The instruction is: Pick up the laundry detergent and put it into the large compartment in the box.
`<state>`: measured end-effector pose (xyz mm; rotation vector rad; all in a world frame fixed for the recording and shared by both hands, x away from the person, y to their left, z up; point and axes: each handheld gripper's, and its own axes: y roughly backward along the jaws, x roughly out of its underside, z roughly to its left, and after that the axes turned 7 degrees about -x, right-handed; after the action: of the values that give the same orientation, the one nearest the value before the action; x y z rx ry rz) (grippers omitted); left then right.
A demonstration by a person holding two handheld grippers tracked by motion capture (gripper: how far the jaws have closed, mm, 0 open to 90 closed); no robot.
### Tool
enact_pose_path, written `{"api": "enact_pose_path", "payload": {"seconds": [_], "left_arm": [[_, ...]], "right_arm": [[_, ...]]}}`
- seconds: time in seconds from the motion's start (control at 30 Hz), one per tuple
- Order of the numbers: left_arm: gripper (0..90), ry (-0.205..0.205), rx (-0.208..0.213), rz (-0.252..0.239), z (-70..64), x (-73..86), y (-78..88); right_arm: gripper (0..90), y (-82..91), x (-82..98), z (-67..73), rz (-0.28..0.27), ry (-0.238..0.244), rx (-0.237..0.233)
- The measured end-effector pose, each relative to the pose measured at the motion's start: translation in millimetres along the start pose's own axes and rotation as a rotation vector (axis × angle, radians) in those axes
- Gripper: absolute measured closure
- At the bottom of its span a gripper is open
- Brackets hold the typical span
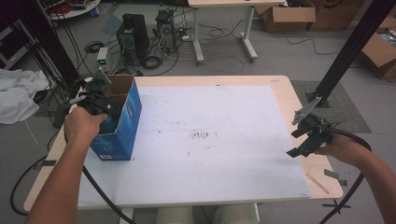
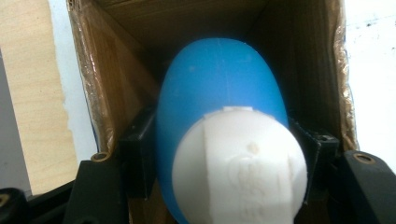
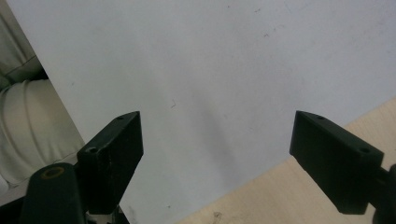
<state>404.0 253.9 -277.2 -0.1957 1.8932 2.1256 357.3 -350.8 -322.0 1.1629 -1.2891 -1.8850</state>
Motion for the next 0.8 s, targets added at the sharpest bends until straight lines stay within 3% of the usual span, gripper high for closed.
{"api": "enact_pose_path", "payload": {"seconds": [0.17,0.27,0.47,0.8], "left_arm": [[31.3,0.010,0.022,-0.013,3.7,0.5,4.3],[29.4,0.036,0.041,-0.040,7.0,1.0,9.7],[28.7,0.056,0.043,-0.073,13.5,2.2,21.9],[27.9,0.048,0.036,-0.120,18.2,0.1,46.7]], "right_arm": [[17.2,-0.3,0.5,0.3,0.002,0.001,0.001],[17.2,0.7,-0.6,1.0,0.002,0.003,0.003],[17.2,1.8,-1.6,2.4,-0.001,0.007,0.001],[17.1,3.6,-1.2,2.8,-0.001,0.005,0.006]]}}
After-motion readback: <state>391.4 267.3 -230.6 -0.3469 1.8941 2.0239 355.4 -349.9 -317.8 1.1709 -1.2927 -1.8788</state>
